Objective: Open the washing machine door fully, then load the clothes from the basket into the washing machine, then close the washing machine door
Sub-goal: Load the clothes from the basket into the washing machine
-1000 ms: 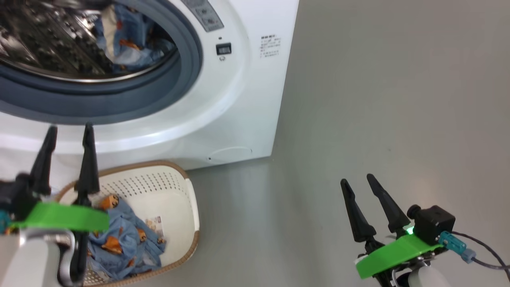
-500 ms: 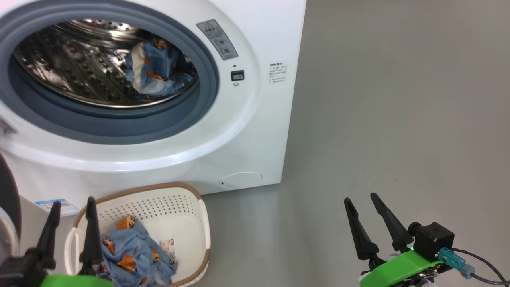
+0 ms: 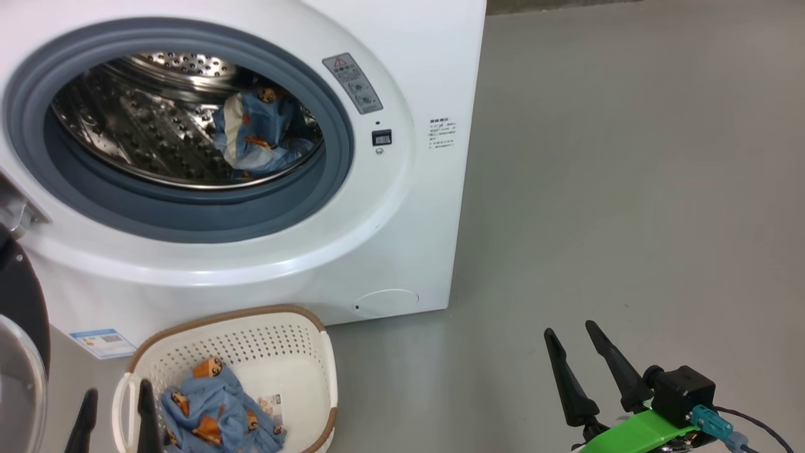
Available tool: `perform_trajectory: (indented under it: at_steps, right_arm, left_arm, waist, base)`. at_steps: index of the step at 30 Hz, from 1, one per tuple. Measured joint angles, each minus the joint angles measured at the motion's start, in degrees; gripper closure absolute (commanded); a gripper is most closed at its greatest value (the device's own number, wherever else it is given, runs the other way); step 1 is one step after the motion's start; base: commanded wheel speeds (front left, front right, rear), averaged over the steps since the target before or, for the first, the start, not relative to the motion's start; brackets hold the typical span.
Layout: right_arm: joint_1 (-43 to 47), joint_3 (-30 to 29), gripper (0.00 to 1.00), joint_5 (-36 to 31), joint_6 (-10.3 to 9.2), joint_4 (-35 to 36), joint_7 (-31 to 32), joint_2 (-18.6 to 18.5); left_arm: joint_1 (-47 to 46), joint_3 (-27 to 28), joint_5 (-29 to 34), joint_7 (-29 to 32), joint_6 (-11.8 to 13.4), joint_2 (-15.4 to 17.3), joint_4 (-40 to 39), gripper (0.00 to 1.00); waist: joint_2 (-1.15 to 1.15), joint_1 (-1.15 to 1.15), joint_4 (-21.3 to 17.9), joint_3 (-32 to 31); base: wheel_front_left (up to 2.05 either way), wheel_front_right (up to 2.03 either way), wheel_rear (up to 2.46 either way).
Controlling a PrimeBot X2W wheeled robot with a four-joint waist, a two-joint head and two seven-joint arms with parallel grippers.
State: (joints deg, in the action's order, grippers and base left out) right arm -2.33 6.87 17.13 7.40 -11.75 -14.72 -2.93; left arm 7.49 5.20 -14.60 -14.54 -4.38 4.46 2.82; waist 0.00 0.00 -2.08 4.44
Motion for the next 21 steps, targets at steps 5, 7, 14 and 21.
perform_trajectory:
  at_steps: [5, 7, 14, 21]
  right_arm:
    - [0.38, -0.02, 0.00, -0.43, 0.00, -0.01, 0.00, 0.01]
    - [0.76, -0.02, 0.00, -0.44, 0.00, 0.02, 0.00, 0.01]
    - [1.36, -0.04, 0.00, -0.51, 0.00, 0.03, 0.00, 0.02]
    - [1.37, -0.14, 0.00, -0.57, 0.00, 0.01, 0.00, 0.02]
  left_arm:
    - [3.02, 1.38, 0.99, 0.00, -0.43, -0.86, -0.25, 0.00]
    - [3.90, 1.57, 1.22, 0.00, -0.52, -1.02, -0.29, 0.00]
    - [4.36, 2.03, 1.47, 0.00, -1.02, -1.53, -0.23, 0.00]
    - [5.33, 2.52, 1.90, 0.00, -1.51, -1.77, -0.03, 0.00]
  waist:
    - [0.00, 0.00, -0.17, -1.17]
    - [0.00, 0.00, -0.25, -1.55]
    - [0.00, 0.00, -0.12, -1.90]
    - [0.00, 0.00, 0.05, -2.24]
  base:
    - [0.00, 0.00, 0.00]
    - [0.00, 0.00, 0.00]
    - [0.00, 0.00, 0.00]
    - [0.00, 0.00, 0.00]
